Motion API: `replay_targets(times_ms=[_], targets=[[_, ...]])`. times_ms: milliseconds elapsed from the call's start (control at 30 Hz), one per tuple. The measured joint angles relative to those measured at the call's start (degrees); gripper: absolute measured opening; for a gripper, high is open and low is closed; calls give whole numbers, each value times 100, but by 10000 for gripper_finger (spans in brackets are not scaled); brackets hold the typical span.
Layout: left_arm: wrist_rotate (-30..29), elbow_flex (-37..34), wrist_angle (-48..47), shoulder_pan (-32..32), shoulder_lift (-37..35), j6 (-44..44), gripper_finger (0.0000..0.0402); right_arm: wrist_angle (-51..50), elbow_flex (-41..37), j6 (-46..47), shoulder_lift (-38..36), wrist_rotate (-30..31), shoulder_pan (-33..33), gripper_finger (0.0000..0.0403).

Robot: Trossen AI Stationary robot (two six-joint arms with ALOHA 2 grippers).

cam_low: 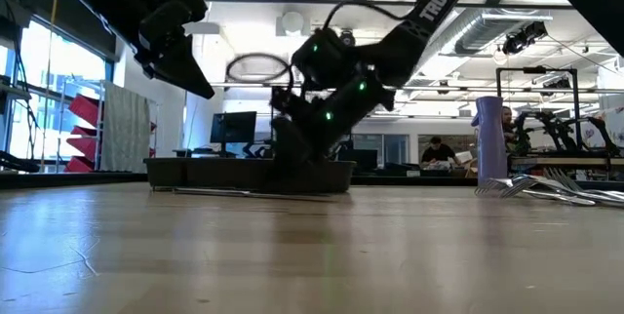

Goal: Sort silverware
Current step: Put the silver knife into the organizing bin

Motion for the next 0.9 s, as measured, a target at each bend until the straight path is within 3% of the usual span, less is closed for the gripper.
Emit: replay_targets(times_ms=[167, 600, 900], targets=[[0, 0, 0, 2, 0, 2, 11, 128, 15, -112, -266, -27, 24, 0], [-1, 0, 6, 2, 0, 2, 11, 15, 13, -667, -246, 1038, -15, 0], [-1, 0, 6, 0, 0, 0, 11, 222, 13, -617, -244, 1062, -37, 0]])
